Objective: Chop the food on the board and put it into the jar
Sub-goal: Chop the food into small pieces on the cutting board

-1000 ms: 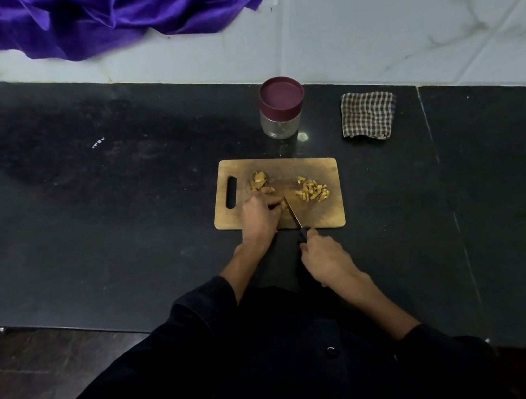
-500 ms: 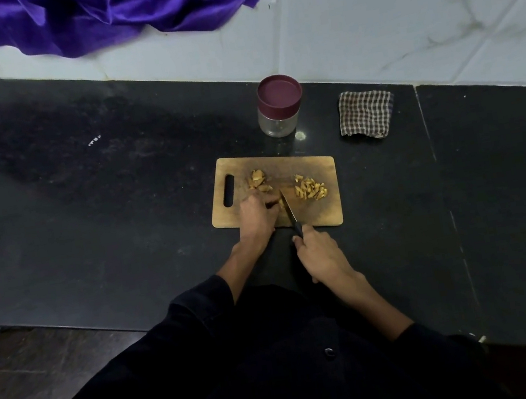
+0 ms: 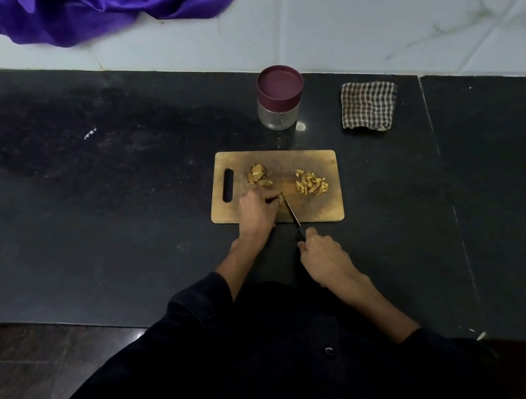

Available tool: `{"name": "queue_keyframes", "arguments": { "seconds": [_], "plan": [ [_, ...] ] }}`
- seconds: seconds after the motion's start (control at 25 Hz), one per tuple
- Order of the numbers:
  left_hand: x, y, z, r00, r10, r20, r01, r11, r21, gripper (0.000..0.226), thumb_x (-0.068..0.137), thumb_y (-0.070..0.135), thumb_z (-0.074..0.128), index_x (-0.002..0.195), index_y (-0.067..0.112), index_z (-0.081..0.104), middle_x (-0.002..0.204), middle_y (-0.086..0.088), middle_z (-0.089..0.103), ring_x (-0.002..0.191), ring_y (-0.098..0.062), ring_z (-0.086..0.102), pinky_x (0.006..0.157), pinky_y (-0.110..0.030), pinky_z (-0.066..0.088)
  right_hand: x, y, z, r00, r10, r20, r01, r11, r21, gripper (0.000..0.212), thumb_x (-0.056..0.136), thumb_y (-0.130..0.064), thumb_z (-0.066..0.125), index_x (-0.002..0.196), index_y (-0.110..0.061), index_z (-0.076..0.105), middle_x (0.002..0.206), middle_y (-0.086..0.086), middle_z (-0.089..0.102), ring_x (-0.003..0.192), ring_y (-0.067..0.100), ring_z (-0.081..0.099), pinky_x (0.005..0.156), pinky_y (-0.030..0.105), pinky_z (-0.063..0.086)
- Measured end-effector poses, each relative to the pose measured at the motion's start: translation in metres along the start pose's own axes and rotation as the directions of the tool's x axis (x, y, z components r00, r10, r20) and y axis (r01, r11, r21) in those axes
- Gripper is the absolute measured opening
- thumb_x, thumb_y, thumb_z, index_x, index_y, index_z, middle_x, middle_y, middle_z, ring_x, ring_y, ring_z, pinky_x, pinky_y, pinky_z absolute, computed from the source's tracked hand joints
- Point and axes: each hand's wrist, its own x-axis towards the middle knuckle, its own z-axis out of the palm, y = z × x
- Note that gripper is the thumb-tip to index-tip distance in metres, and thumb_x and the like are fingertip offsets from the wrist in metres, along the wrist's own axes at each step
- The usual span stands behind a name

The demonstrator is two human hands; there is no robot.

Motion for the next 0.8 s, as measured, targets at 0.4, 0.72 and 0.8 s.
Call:
{"name": "queue_keyframes", "arguments": {
  "seconds": [0.4,0.72,0.8],
  "plan": [
    [0.003,-0.009,0.002,1.0,-0.001,0.026,0.003,0.996,-0.092,0.033,0.087,0.007,0.066,0.12,0.01,0.064,0.107,-0.008,0.063,0.051,-0.007,0.057,0.041,-0.015,0.049,0.005,0.0,-0.007,0.998,0.007,-0.066,0.003,0.989,0.147,0.034,0.104,-0.034,0.037,0.123,-0.008,0.048,0.101,0.014,0.064,0.084,0.037,0.068,0.078,0.049,0.056],
    [0.001,-0.008,0.004,0.999,0.013,-0.031,-0.015,0.997,-0.078,0.019,0.089,0.005,0.063,0.107,0.005,0.069,0.107,-0.005,0.066,0.048,-0.004,0.054,0.039,-0.013,0.045,0.009,-0.011,-0.006,0.998,-0.034,-0.049,0.037,0.998,0.051,0.03,0.104,-0.034,0.036,0.115,-0.008,0.048,0.104,0.015,0.062,0.085,0.035,0.067,0.077,0.049,0.056],
    [0.001,-0.008,0.005,0.999,0.016,-0.04,-0.018,0.998,-0.059,0.02,0.088,0.005,0.063,0.107,0.006,0.069,0.109,-0.006,0.066,0.054,-0.005,0.057,0.041,-0.014,0.048,0.01,-0.01,-0.006,0.998,-0.042,-0.053,0.044,0.998,0.034,0.029,0.104,-0.032,0.036,0.115,-0.008,0.048,0.104,0.016,0.063,0.087,0.035,0.066,0.077,0.049,0.056]
  ]
}}
